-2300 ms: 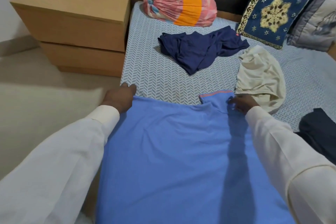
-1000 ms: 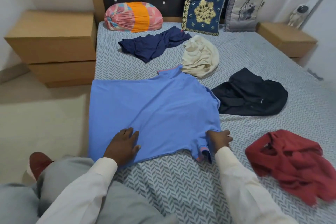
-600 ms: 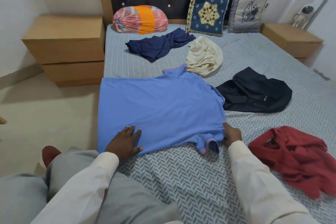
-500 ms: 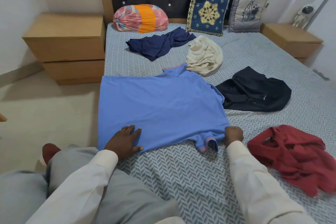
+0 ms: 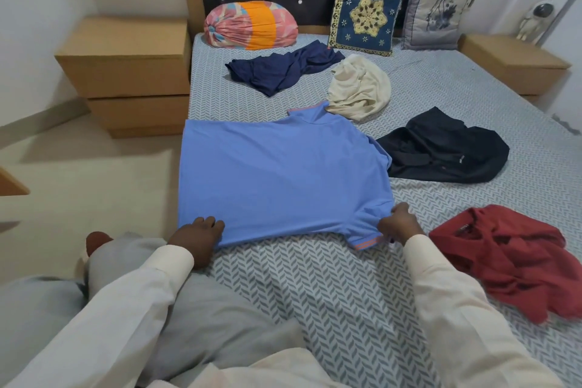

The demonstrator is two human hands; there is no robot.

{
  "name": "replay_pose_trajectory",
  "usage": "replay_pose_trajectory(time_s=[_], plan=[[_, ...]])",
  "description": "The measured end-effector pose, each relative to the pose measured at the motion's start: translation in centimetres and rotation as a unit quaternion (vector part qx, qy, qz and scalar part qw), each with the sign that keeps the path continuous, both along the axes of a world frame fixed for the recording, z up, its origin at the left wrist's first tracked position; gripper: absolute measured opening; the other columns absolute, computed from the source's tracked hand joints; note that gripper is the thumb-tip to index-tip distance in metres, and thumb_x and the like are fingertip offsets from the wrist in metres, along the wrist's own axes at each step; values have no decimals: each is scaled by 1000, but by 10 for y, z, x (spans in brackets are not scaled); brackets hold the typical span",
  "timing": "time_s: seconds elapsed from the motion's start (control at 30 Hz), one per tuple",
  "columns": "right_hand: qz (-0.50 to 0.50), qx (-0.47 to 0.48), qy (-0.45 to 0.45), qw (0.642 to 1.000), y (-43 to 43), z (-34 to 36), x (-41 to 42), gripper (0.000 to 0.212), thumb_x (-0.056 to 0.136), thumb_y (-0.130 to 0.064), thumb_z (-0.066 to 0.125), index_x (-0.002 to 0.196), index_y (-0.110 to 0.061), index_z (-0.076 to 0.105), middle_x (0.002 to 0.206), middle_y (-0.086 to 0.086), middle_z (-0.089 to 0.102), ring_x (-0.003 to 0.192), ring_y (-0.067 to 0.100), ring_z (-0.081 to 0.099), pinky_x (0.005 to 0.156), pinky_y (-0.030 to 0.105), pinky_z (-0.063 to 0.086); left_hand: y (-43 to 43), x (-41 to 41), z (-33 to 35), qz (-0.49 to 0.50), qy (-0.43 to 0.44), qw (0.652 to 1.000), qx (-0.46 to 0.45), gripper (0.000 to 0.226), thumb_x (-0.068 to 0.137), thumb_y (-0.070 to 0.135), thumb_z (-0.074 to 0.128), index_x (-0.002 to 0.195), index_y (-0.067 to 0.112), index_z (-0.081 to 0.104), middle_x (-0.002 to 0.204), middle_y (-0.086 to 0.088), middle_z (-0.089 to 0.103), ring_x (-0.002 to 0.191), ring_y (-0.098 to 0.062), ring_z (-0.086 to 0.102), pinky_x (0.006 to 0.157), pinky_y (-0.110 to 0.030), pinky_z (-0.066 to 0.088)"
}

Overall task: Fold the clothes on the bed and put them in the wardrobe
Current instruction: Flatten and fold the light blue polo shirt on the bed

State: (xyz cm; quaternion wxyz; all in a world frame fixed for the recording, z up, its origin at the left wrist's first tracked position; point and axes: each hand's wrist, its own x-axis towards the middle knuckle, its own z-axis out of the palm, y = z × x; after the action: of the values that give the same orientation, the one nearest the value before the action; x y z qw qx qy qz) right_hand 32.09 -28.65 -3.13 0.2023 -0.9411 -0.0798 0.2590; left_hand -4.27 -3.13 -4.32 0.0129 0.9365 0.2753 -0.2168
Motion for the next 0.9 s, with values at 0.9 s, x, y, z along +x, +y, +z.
replay_pose_trajectory(time_s=[0.9], plan=[[459, 13, -75, 885, 58, -26, -28, 17, 72, -21, 71, 77, -34, 61, 78, -10, 58, 78, 13, 60, 71, 33, 49, 53, -18, 15, 189, -37, 972, -138, 22, 81, 14, 63, 100, 8, 74, 108, -8, 71, 100, -25, 65, 83, -28, 51]])
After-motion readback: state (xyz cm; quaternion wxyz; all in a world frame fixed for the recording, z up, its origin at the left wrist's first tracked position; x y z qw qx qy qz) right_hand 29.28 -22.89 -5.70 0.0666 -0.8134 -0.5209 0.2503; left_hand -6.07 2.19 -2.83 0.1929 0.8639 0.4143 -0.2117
